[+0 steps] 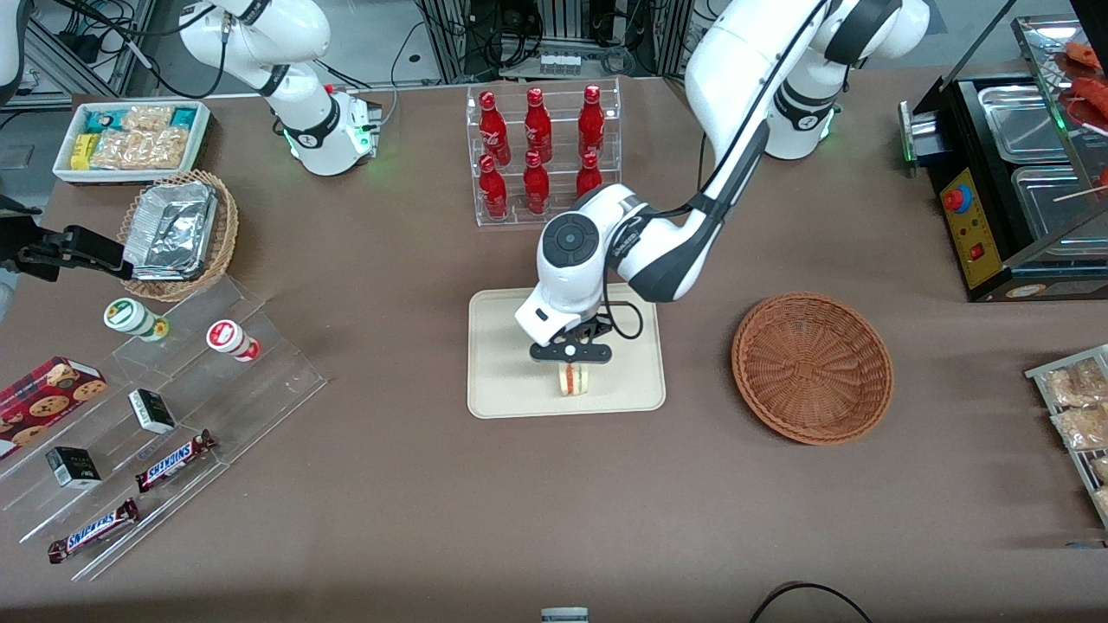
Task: Place sandwich from basket to tray
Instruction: 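Lower the sandwich onto the tray and open the left gripper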
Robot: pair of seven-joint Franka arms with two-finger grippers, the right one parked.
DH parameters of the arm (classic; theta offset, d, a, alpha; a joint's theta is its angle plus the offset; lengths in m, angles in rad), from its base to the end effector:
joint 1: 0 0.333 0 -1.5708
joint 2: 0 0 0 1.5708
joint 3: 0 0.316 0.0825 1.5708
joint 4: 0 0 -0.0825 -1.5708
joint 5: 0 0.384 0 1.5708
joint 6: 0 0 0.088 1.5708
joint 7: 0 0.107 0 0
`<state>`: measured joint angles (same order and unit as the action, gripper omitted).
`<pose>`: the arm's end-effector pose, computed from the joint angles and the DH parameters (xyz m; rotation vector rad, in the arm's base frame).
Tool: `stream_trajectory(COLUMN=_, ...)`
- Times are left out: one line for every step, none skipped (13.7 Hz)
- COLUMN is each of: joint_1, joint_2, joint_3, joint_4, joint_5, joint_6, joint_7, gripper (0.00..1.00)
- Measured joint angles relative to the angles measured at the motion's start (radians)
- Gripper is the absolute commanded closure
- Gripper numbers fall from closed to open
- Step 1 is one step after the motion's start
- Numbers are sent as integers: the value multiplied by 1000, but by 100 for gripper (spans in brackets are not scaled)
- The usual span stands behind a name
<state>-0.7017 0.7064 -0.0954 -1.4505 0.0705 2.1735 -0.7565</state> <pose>0.5164 -0.5066 0.2723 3.1239 -0.0886 0.0189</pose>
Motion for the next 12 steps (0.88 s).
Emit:
stream_trajectory(joint_1=-9, joint_2=18, joint_3=0, joint_4=0, joint_5=0, joint_6=28, joint_7=0, gripper=100)
stream_trajectory(joint_1=-15, joint_2=34, joint_3=0, joint_4=1, joint_5=0, joint_6=48, joint_7=0, gripper=100)
stream_trajectory(joint_1=-19, joint_2=48, joint_3=0, joint_4=1, joint_5=0, joint_6=56, joint_7=0, gripper=100)
stream_trajectory(joint_1=-23, joint_2=58, joint_3=0, joint_4=2, joint_5=0, joint_6=59, joint_7=0, gripper=85)
stream_trajectory(joint_1=-27, joint_2=64, joint_3=0, joint_4=3, joint_5=0, joint_6=61, joint_7=0, gripper=12)
stream_trajectory(joint_1=-30, joint_2=65, joint_3=0, joint_4=5, joint_5=0, joint_6=62, joint_7=0, gripper=0)
stream_trajectory(joint_1=-30, joint_2=65, joint_3=0, joint_4=7, joint_5=0, joint_6=62, joint_7=0, gripper=0)
stream_trajectory(joint_1=-30, joint_2=65, joint_3=0, joint_4=9, joint_5=0, joint_6=62, joint_7=-1, gripper=0)
stream_trajectory(joint_1=-30, joint_2=65, joint_3=0, joint_4=11, joint_5=0, joint_6=62, joint_7=-5, gripper=0)
stream_trajectory(joint_1=-30, joint_2=65, joint_3=0, joint_4=16, joint_5=0, joint_6=62, joint_7=-13, gripper=0)
stream_trajectory(joint_1=-30, joint_2=63, joint_3=0, joint_4=25, joint_5=0, joint_6=62, joint_7=-23, gripper=0)
stream_trajectory(joint_1=-30, joint_2=57, joint_3=2, joint_4=38, joint_5=0, joint_6=59, joint_7=-30, gripper=0)
